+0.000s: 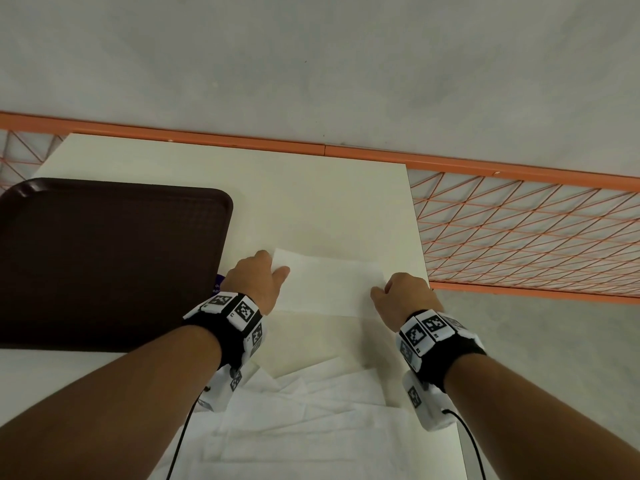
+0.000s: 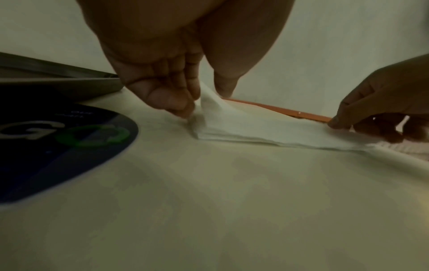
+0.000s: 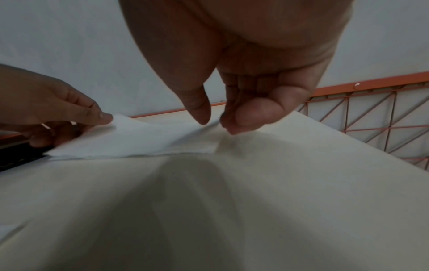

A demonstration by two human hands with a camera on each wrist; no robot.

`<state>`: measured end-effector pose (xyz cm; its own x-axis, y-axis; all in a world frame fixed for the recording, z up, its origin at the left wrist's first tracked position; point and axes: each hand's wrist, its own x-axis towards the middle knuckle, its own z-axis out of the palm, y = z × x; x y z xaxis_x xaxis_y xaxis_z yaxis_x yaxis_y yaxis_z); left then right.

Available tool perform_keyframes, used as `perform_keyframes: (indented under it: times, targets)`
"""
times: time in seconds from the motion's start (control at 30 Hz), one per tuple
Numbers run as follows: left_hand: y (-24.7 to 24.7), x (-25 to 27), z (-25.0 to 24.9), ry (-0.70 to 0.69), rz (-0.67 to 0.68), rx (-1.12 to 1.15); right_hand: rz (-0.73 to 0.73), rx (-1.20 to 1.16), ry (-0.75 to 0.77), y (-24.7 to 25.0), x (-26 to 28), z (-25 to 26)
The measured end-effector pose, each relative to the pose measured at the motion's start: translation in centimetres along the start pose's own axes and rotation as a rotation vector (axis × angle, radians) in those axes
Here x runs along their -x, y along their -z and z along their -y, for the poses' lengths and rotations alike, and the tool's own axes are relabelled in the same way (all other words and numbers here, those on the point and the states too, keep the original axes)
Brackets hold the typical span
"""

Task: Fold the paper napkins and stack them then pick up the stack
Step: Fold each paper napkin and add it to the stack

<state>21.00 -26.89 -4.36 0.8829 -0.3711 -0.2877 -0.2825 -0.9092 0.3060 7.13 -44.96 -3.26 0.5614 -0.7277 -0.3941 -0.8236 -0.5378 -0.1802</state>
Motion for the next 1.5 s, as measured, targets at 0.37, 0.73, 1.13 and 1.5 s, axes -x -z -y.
perform_keyframes:
  times: [0.37, 0.73, 1.13, 1.5]
  targets:
    - [-0.6, 0.0, -1.0, 0.092, 0.106, -0.139, 0.039, -0.06, -0.029, -0.2, 0.1, 1.1]
    - [1.5, 6.0, 1.0, -0.207, 0.169, -0.102, 0.045, -0.184, 0.173, -0.4, 6.9, -1.1]
    - [-1.0, 18.0, 4.7, -0.5, 0.45, -0.169, 0.228, 0.013, 0.485, -7.1, 20.5, -4.7]
    - [-1.8, 21.1, 6.0, -0.483, 0.46, -0.259, 0.345, 0.122, 0.395, -6.6, 20.2, -2.9]
